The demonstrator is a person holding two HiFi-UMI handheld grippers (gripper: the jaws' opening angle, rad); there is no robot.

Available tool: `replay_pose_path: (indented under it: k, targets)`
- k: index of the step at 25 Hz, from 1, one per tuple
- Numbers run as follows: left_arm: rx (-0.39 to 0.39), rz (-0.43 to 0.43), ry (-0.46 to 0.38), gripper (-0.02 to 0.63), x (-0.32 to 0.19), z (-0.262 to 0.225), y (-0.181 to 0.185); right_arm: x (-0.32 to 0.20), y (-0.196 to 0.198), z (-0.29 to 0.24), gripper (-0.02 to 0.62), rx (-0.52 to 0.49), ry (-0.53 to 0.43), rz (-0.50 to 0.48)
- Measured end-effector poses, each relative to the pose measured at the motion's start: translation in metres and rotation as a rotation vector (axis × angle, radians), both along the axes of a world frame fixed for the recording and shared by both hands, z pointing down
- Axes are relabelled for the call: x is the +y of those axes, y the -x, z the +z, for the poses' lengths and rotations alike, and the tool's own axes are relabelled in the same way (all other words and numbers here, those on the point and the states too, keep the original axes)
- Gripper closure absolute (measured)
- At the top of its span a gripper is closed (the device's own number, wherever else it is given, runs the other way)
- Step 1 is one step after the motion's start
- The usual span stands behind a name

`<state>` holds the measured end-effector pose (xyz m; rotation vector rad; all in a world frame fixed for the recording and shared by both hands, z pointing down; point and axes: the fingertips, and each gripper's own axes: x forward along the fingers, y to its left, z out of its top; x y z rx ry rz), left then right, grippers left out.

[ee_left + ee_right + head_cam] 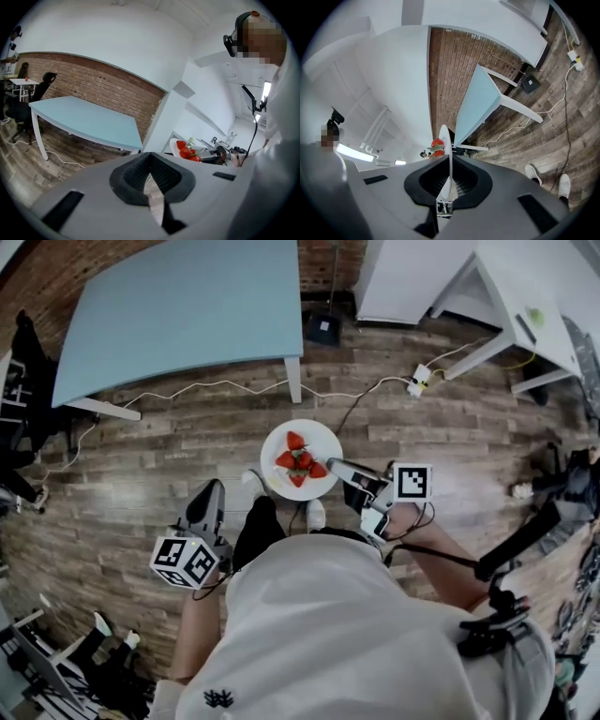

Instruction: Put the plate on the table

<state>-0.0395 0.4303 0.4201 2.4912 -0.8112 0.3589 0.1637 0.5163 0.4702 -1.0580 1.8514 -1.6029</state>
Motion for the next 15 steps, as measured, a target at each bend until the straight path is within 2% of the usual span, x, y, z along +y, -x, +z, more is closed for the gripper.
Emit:
replay_pose_path:
  k: [8, 15]
  targets:
    - [0.047, 0.027, 0.034, 0.604, -0.096, 0.02, 0.024, -0.092, 0.015, 0.006, 0.578, 0.047, 0.027, 0.049]
    - [0.065, 0.091, -0.034, 0.604, -0.191, -0.004, 0.055, -0.204, 0.037, -0.008, 0.578, 0.09, -0.003, 0.076]
